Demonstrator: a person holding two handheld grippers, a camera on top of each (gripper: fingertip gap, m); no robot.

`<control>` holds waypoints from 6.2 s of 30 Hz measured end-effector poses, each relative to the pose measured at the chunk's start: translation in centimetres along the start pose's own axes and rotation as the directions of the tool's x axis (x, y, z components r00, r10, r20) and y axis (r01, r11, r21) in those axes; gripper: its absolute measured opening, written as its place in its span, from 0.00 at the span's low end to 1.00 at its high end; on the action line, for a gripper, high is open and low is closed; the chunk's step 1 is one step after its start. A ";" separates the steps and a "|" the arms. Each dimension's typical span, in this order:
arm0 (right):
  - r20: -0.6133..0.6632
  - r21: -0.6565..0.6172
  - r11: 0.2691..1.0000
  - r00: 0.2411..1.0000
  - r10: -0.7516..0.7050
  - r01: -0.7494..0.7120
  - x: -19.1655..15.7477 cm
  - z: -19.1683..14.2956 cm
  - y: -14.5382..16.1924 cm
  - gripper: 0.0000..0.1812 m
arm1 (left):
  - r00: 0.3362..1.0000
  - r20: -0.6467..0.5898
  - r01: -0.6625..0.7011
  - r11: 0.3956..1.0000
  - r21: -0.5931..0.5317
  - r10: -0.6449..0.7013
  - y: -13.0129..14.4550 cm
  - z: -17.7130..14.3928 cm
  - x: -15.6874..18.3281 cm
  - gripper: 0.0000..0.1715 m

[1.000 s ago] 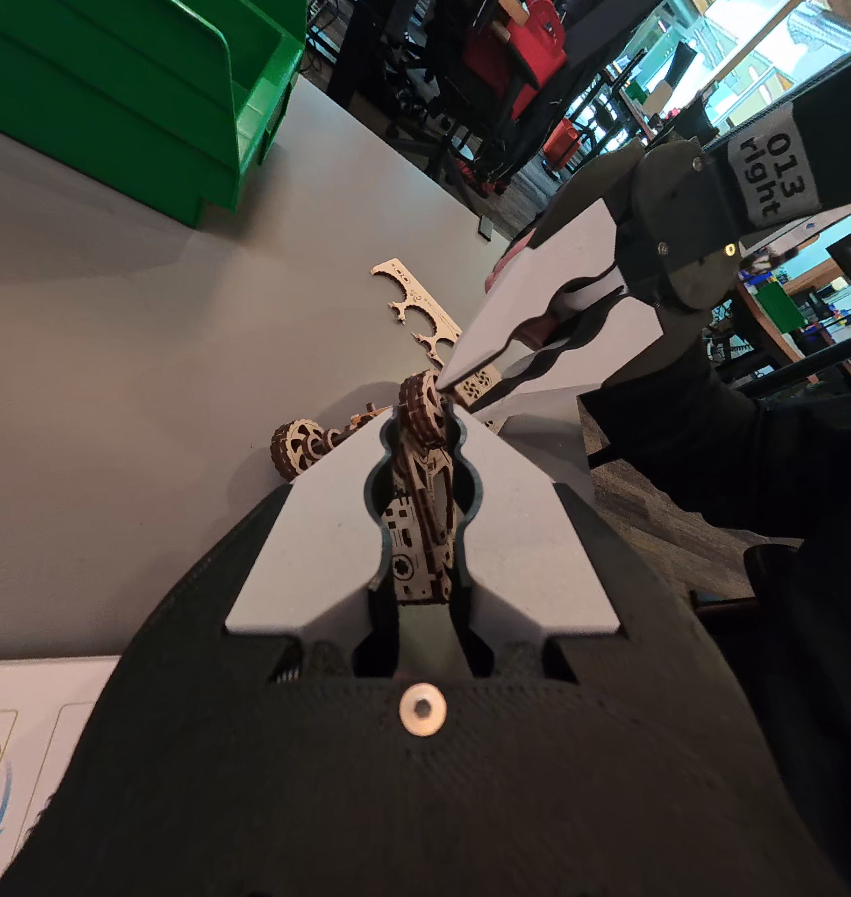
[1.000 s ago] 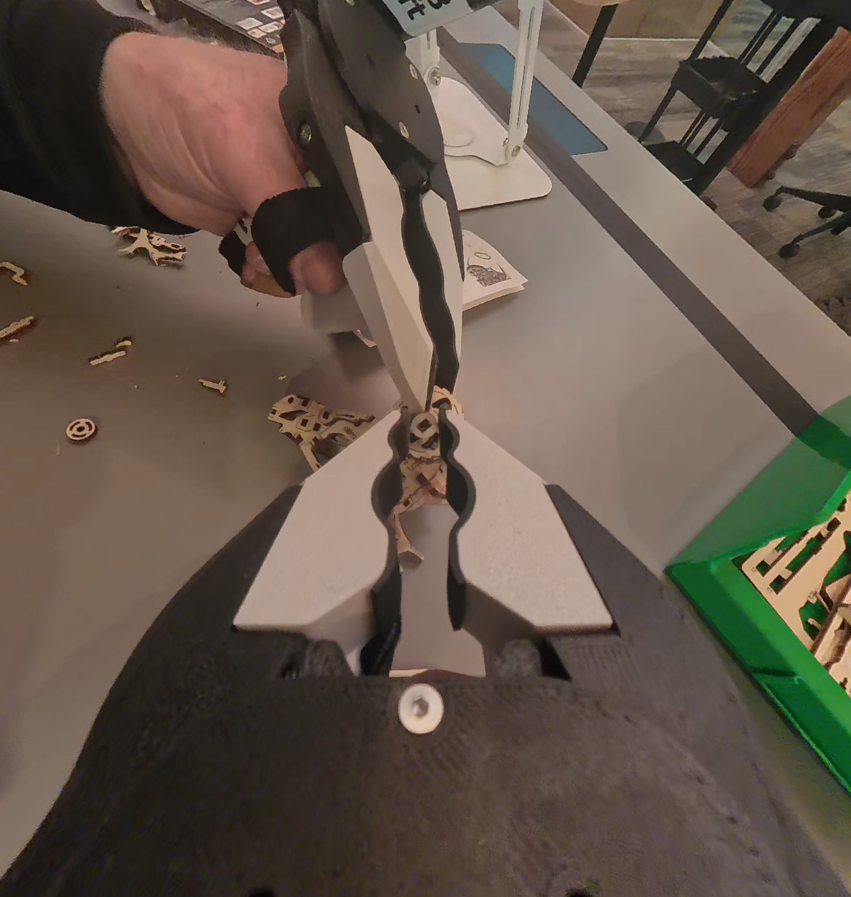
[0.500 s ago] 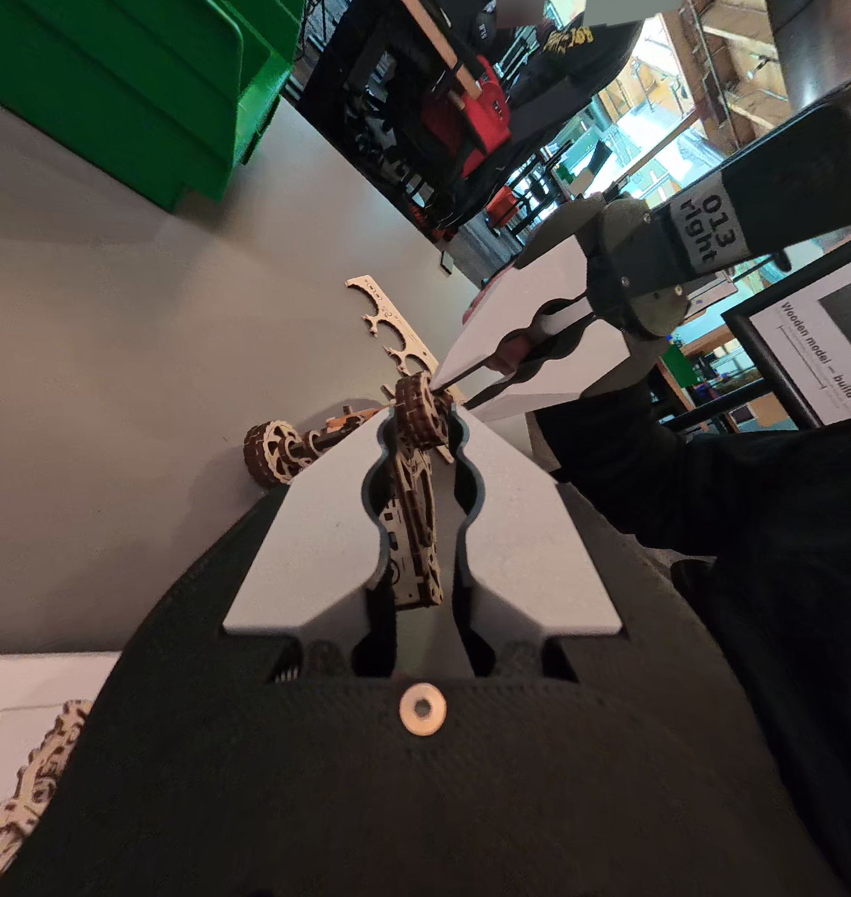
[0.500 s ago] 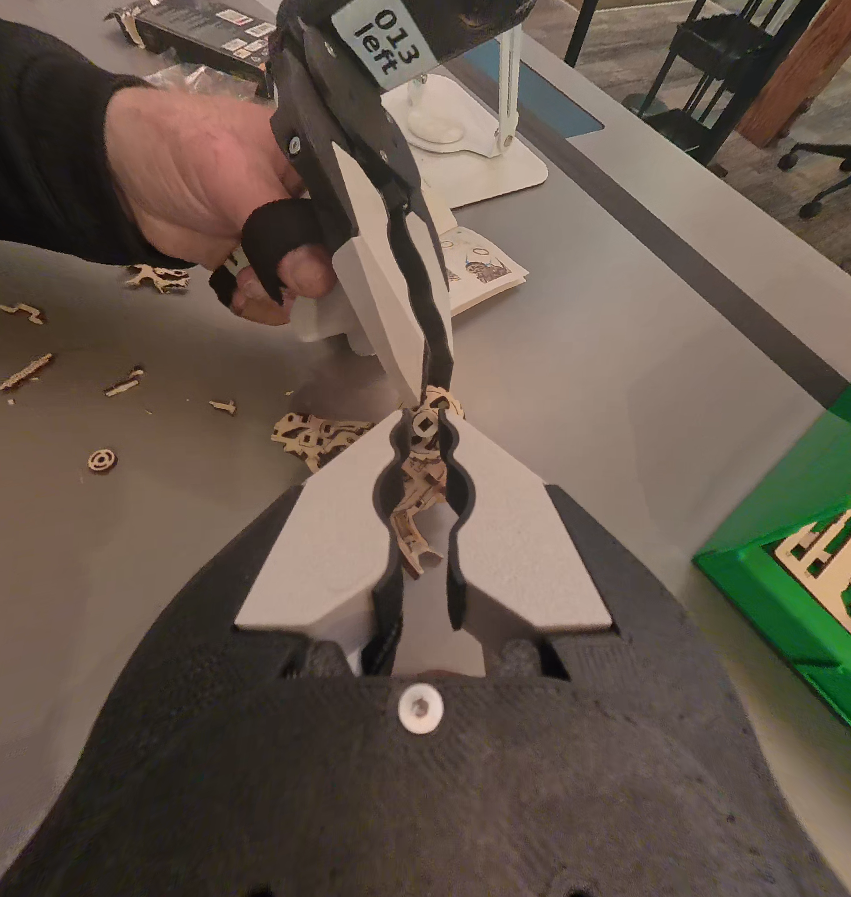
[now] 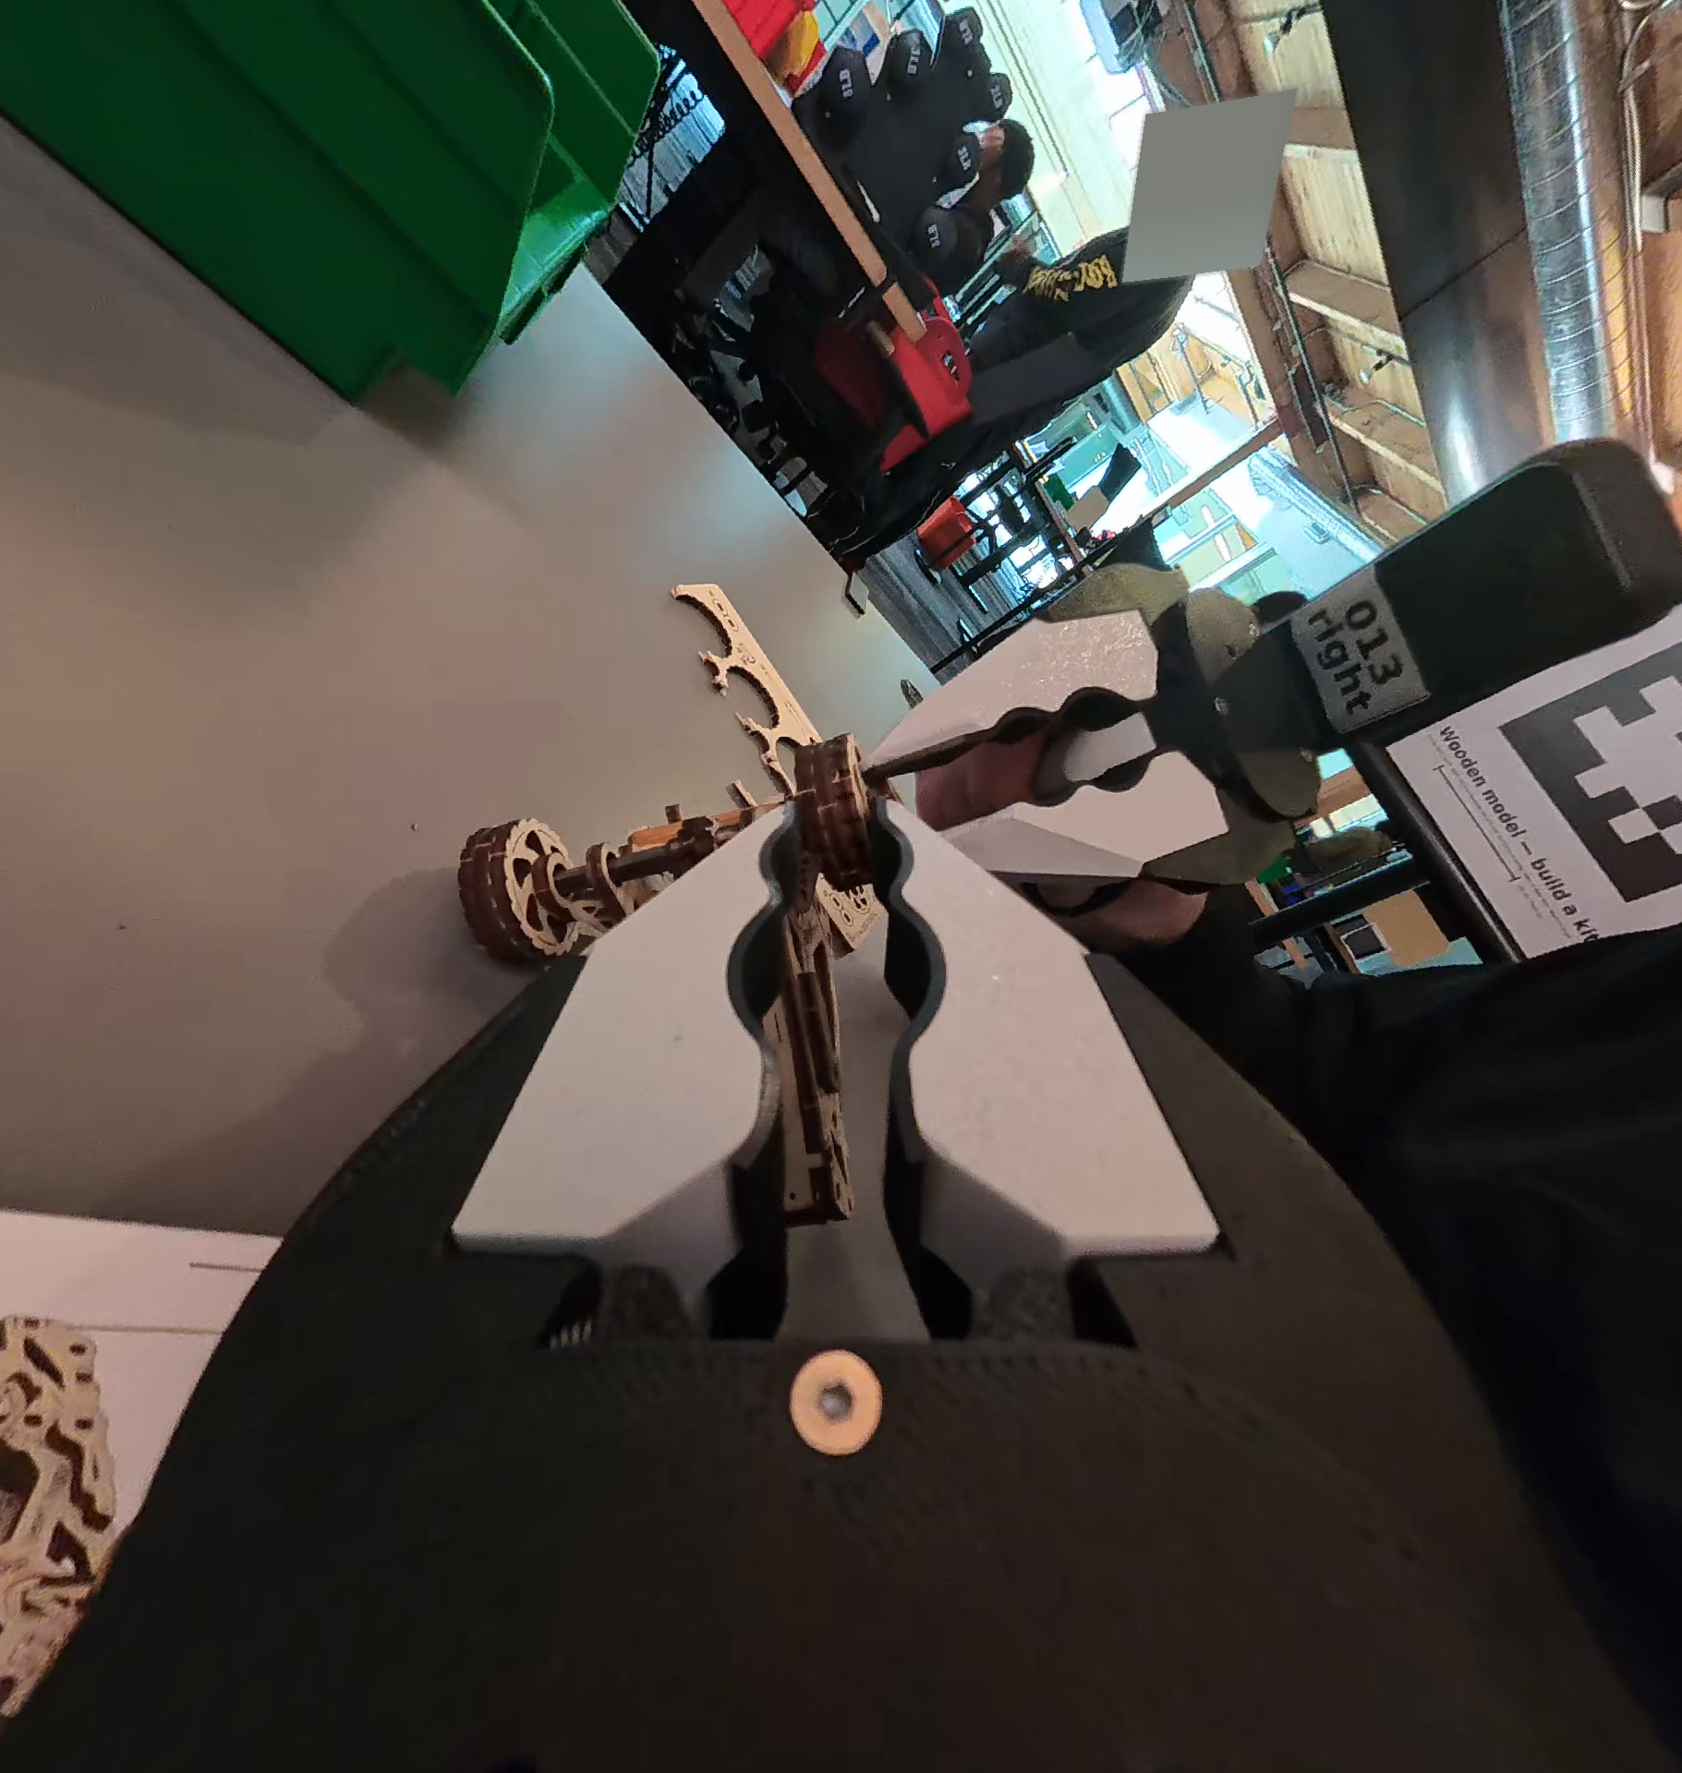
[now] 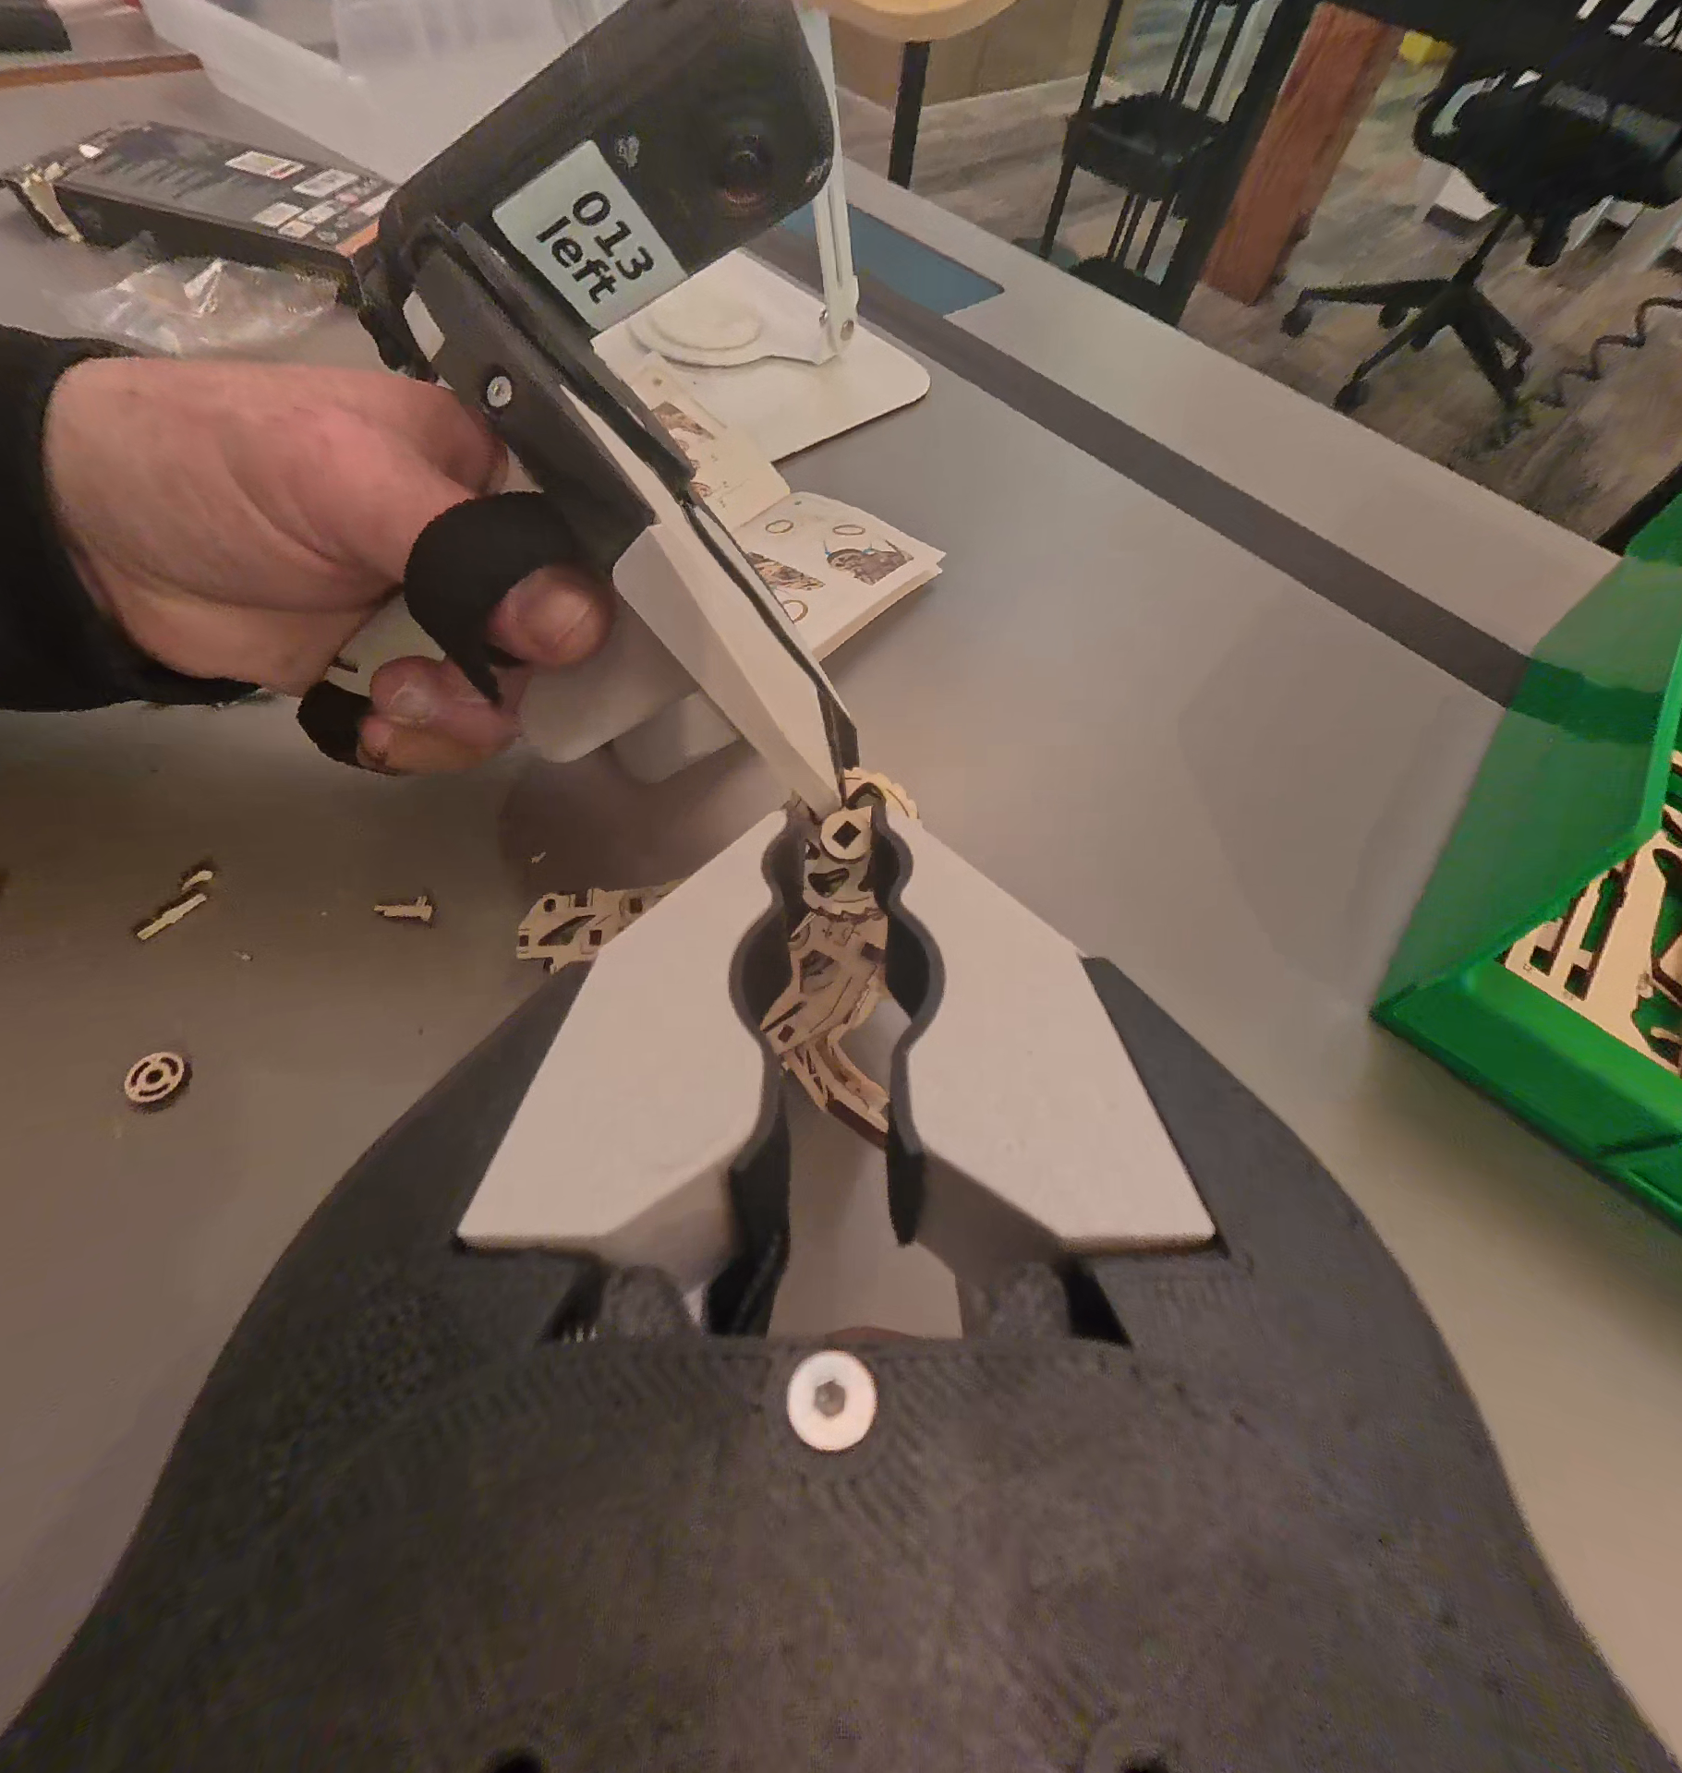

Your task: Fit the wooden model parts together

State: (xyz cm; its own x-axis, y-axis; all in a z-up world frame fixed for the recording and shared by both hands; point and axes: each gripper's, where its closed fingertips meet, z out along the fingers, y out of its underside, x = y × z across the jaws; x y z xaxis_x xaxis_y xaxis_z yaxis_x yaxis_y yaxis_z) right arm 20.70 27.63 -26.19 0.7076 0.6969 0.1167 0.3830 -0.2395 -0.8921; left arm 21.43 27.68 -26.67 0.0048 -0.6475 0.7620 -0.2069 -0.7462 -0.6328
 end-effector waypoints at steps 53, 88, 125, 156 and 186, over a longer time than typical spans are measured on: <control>-0.062 0.013 0.999 0.997 0.043 -0.043 -0.3 -0.4 0.4 0.03 | 0.997 0.069 0.007 0.995 0.102 -0.014 -0.2 -0.1 -0.1 0.06; -0.173 0.086 0.956 0.941 0.290 -0.279 0.8 -0.2 0.2 0.03 | 0.989 0.147 -0.017 0.981 0.191 -0.012 -0.4 -0.2 -0.4 0.06; 0.234 0.070 0.804 0.793 0.562 -0.591 0.5 -1.1 0.6 0.06 | 0.989 0.141 0.027 0.985 0.170 -0.051 0.7 0.5 0.8 0.10; 0.490 -0.001 0.673 0.586 0.645 -0.740 -0.3 -0.9 1.2 0.09 | 0.997 0.078 0.006 0.987 0.159 -0.019 1.0 0.5 1.0 0.09; 0.467 0.023 0.708 0.634 0.616 -0.706 -0.7 -0.7 1.1 0.09 | 0.994 0.107 0.013 0.987 0.162 -0.031 1.4 -0.2 1.1 0.10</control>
State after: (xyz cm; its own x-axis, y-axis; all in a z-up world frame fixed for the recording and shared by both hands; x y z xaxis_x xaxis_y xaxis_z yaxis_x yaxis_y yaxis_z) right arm 21.06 26.40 -26.99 0.4072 0.6101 -0.6797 -0.2419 -0.6456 -0.7244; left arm 20.99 25.97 -26.74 0.1163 -0.6371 0.7620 -0.0455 -0.7698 -0.6367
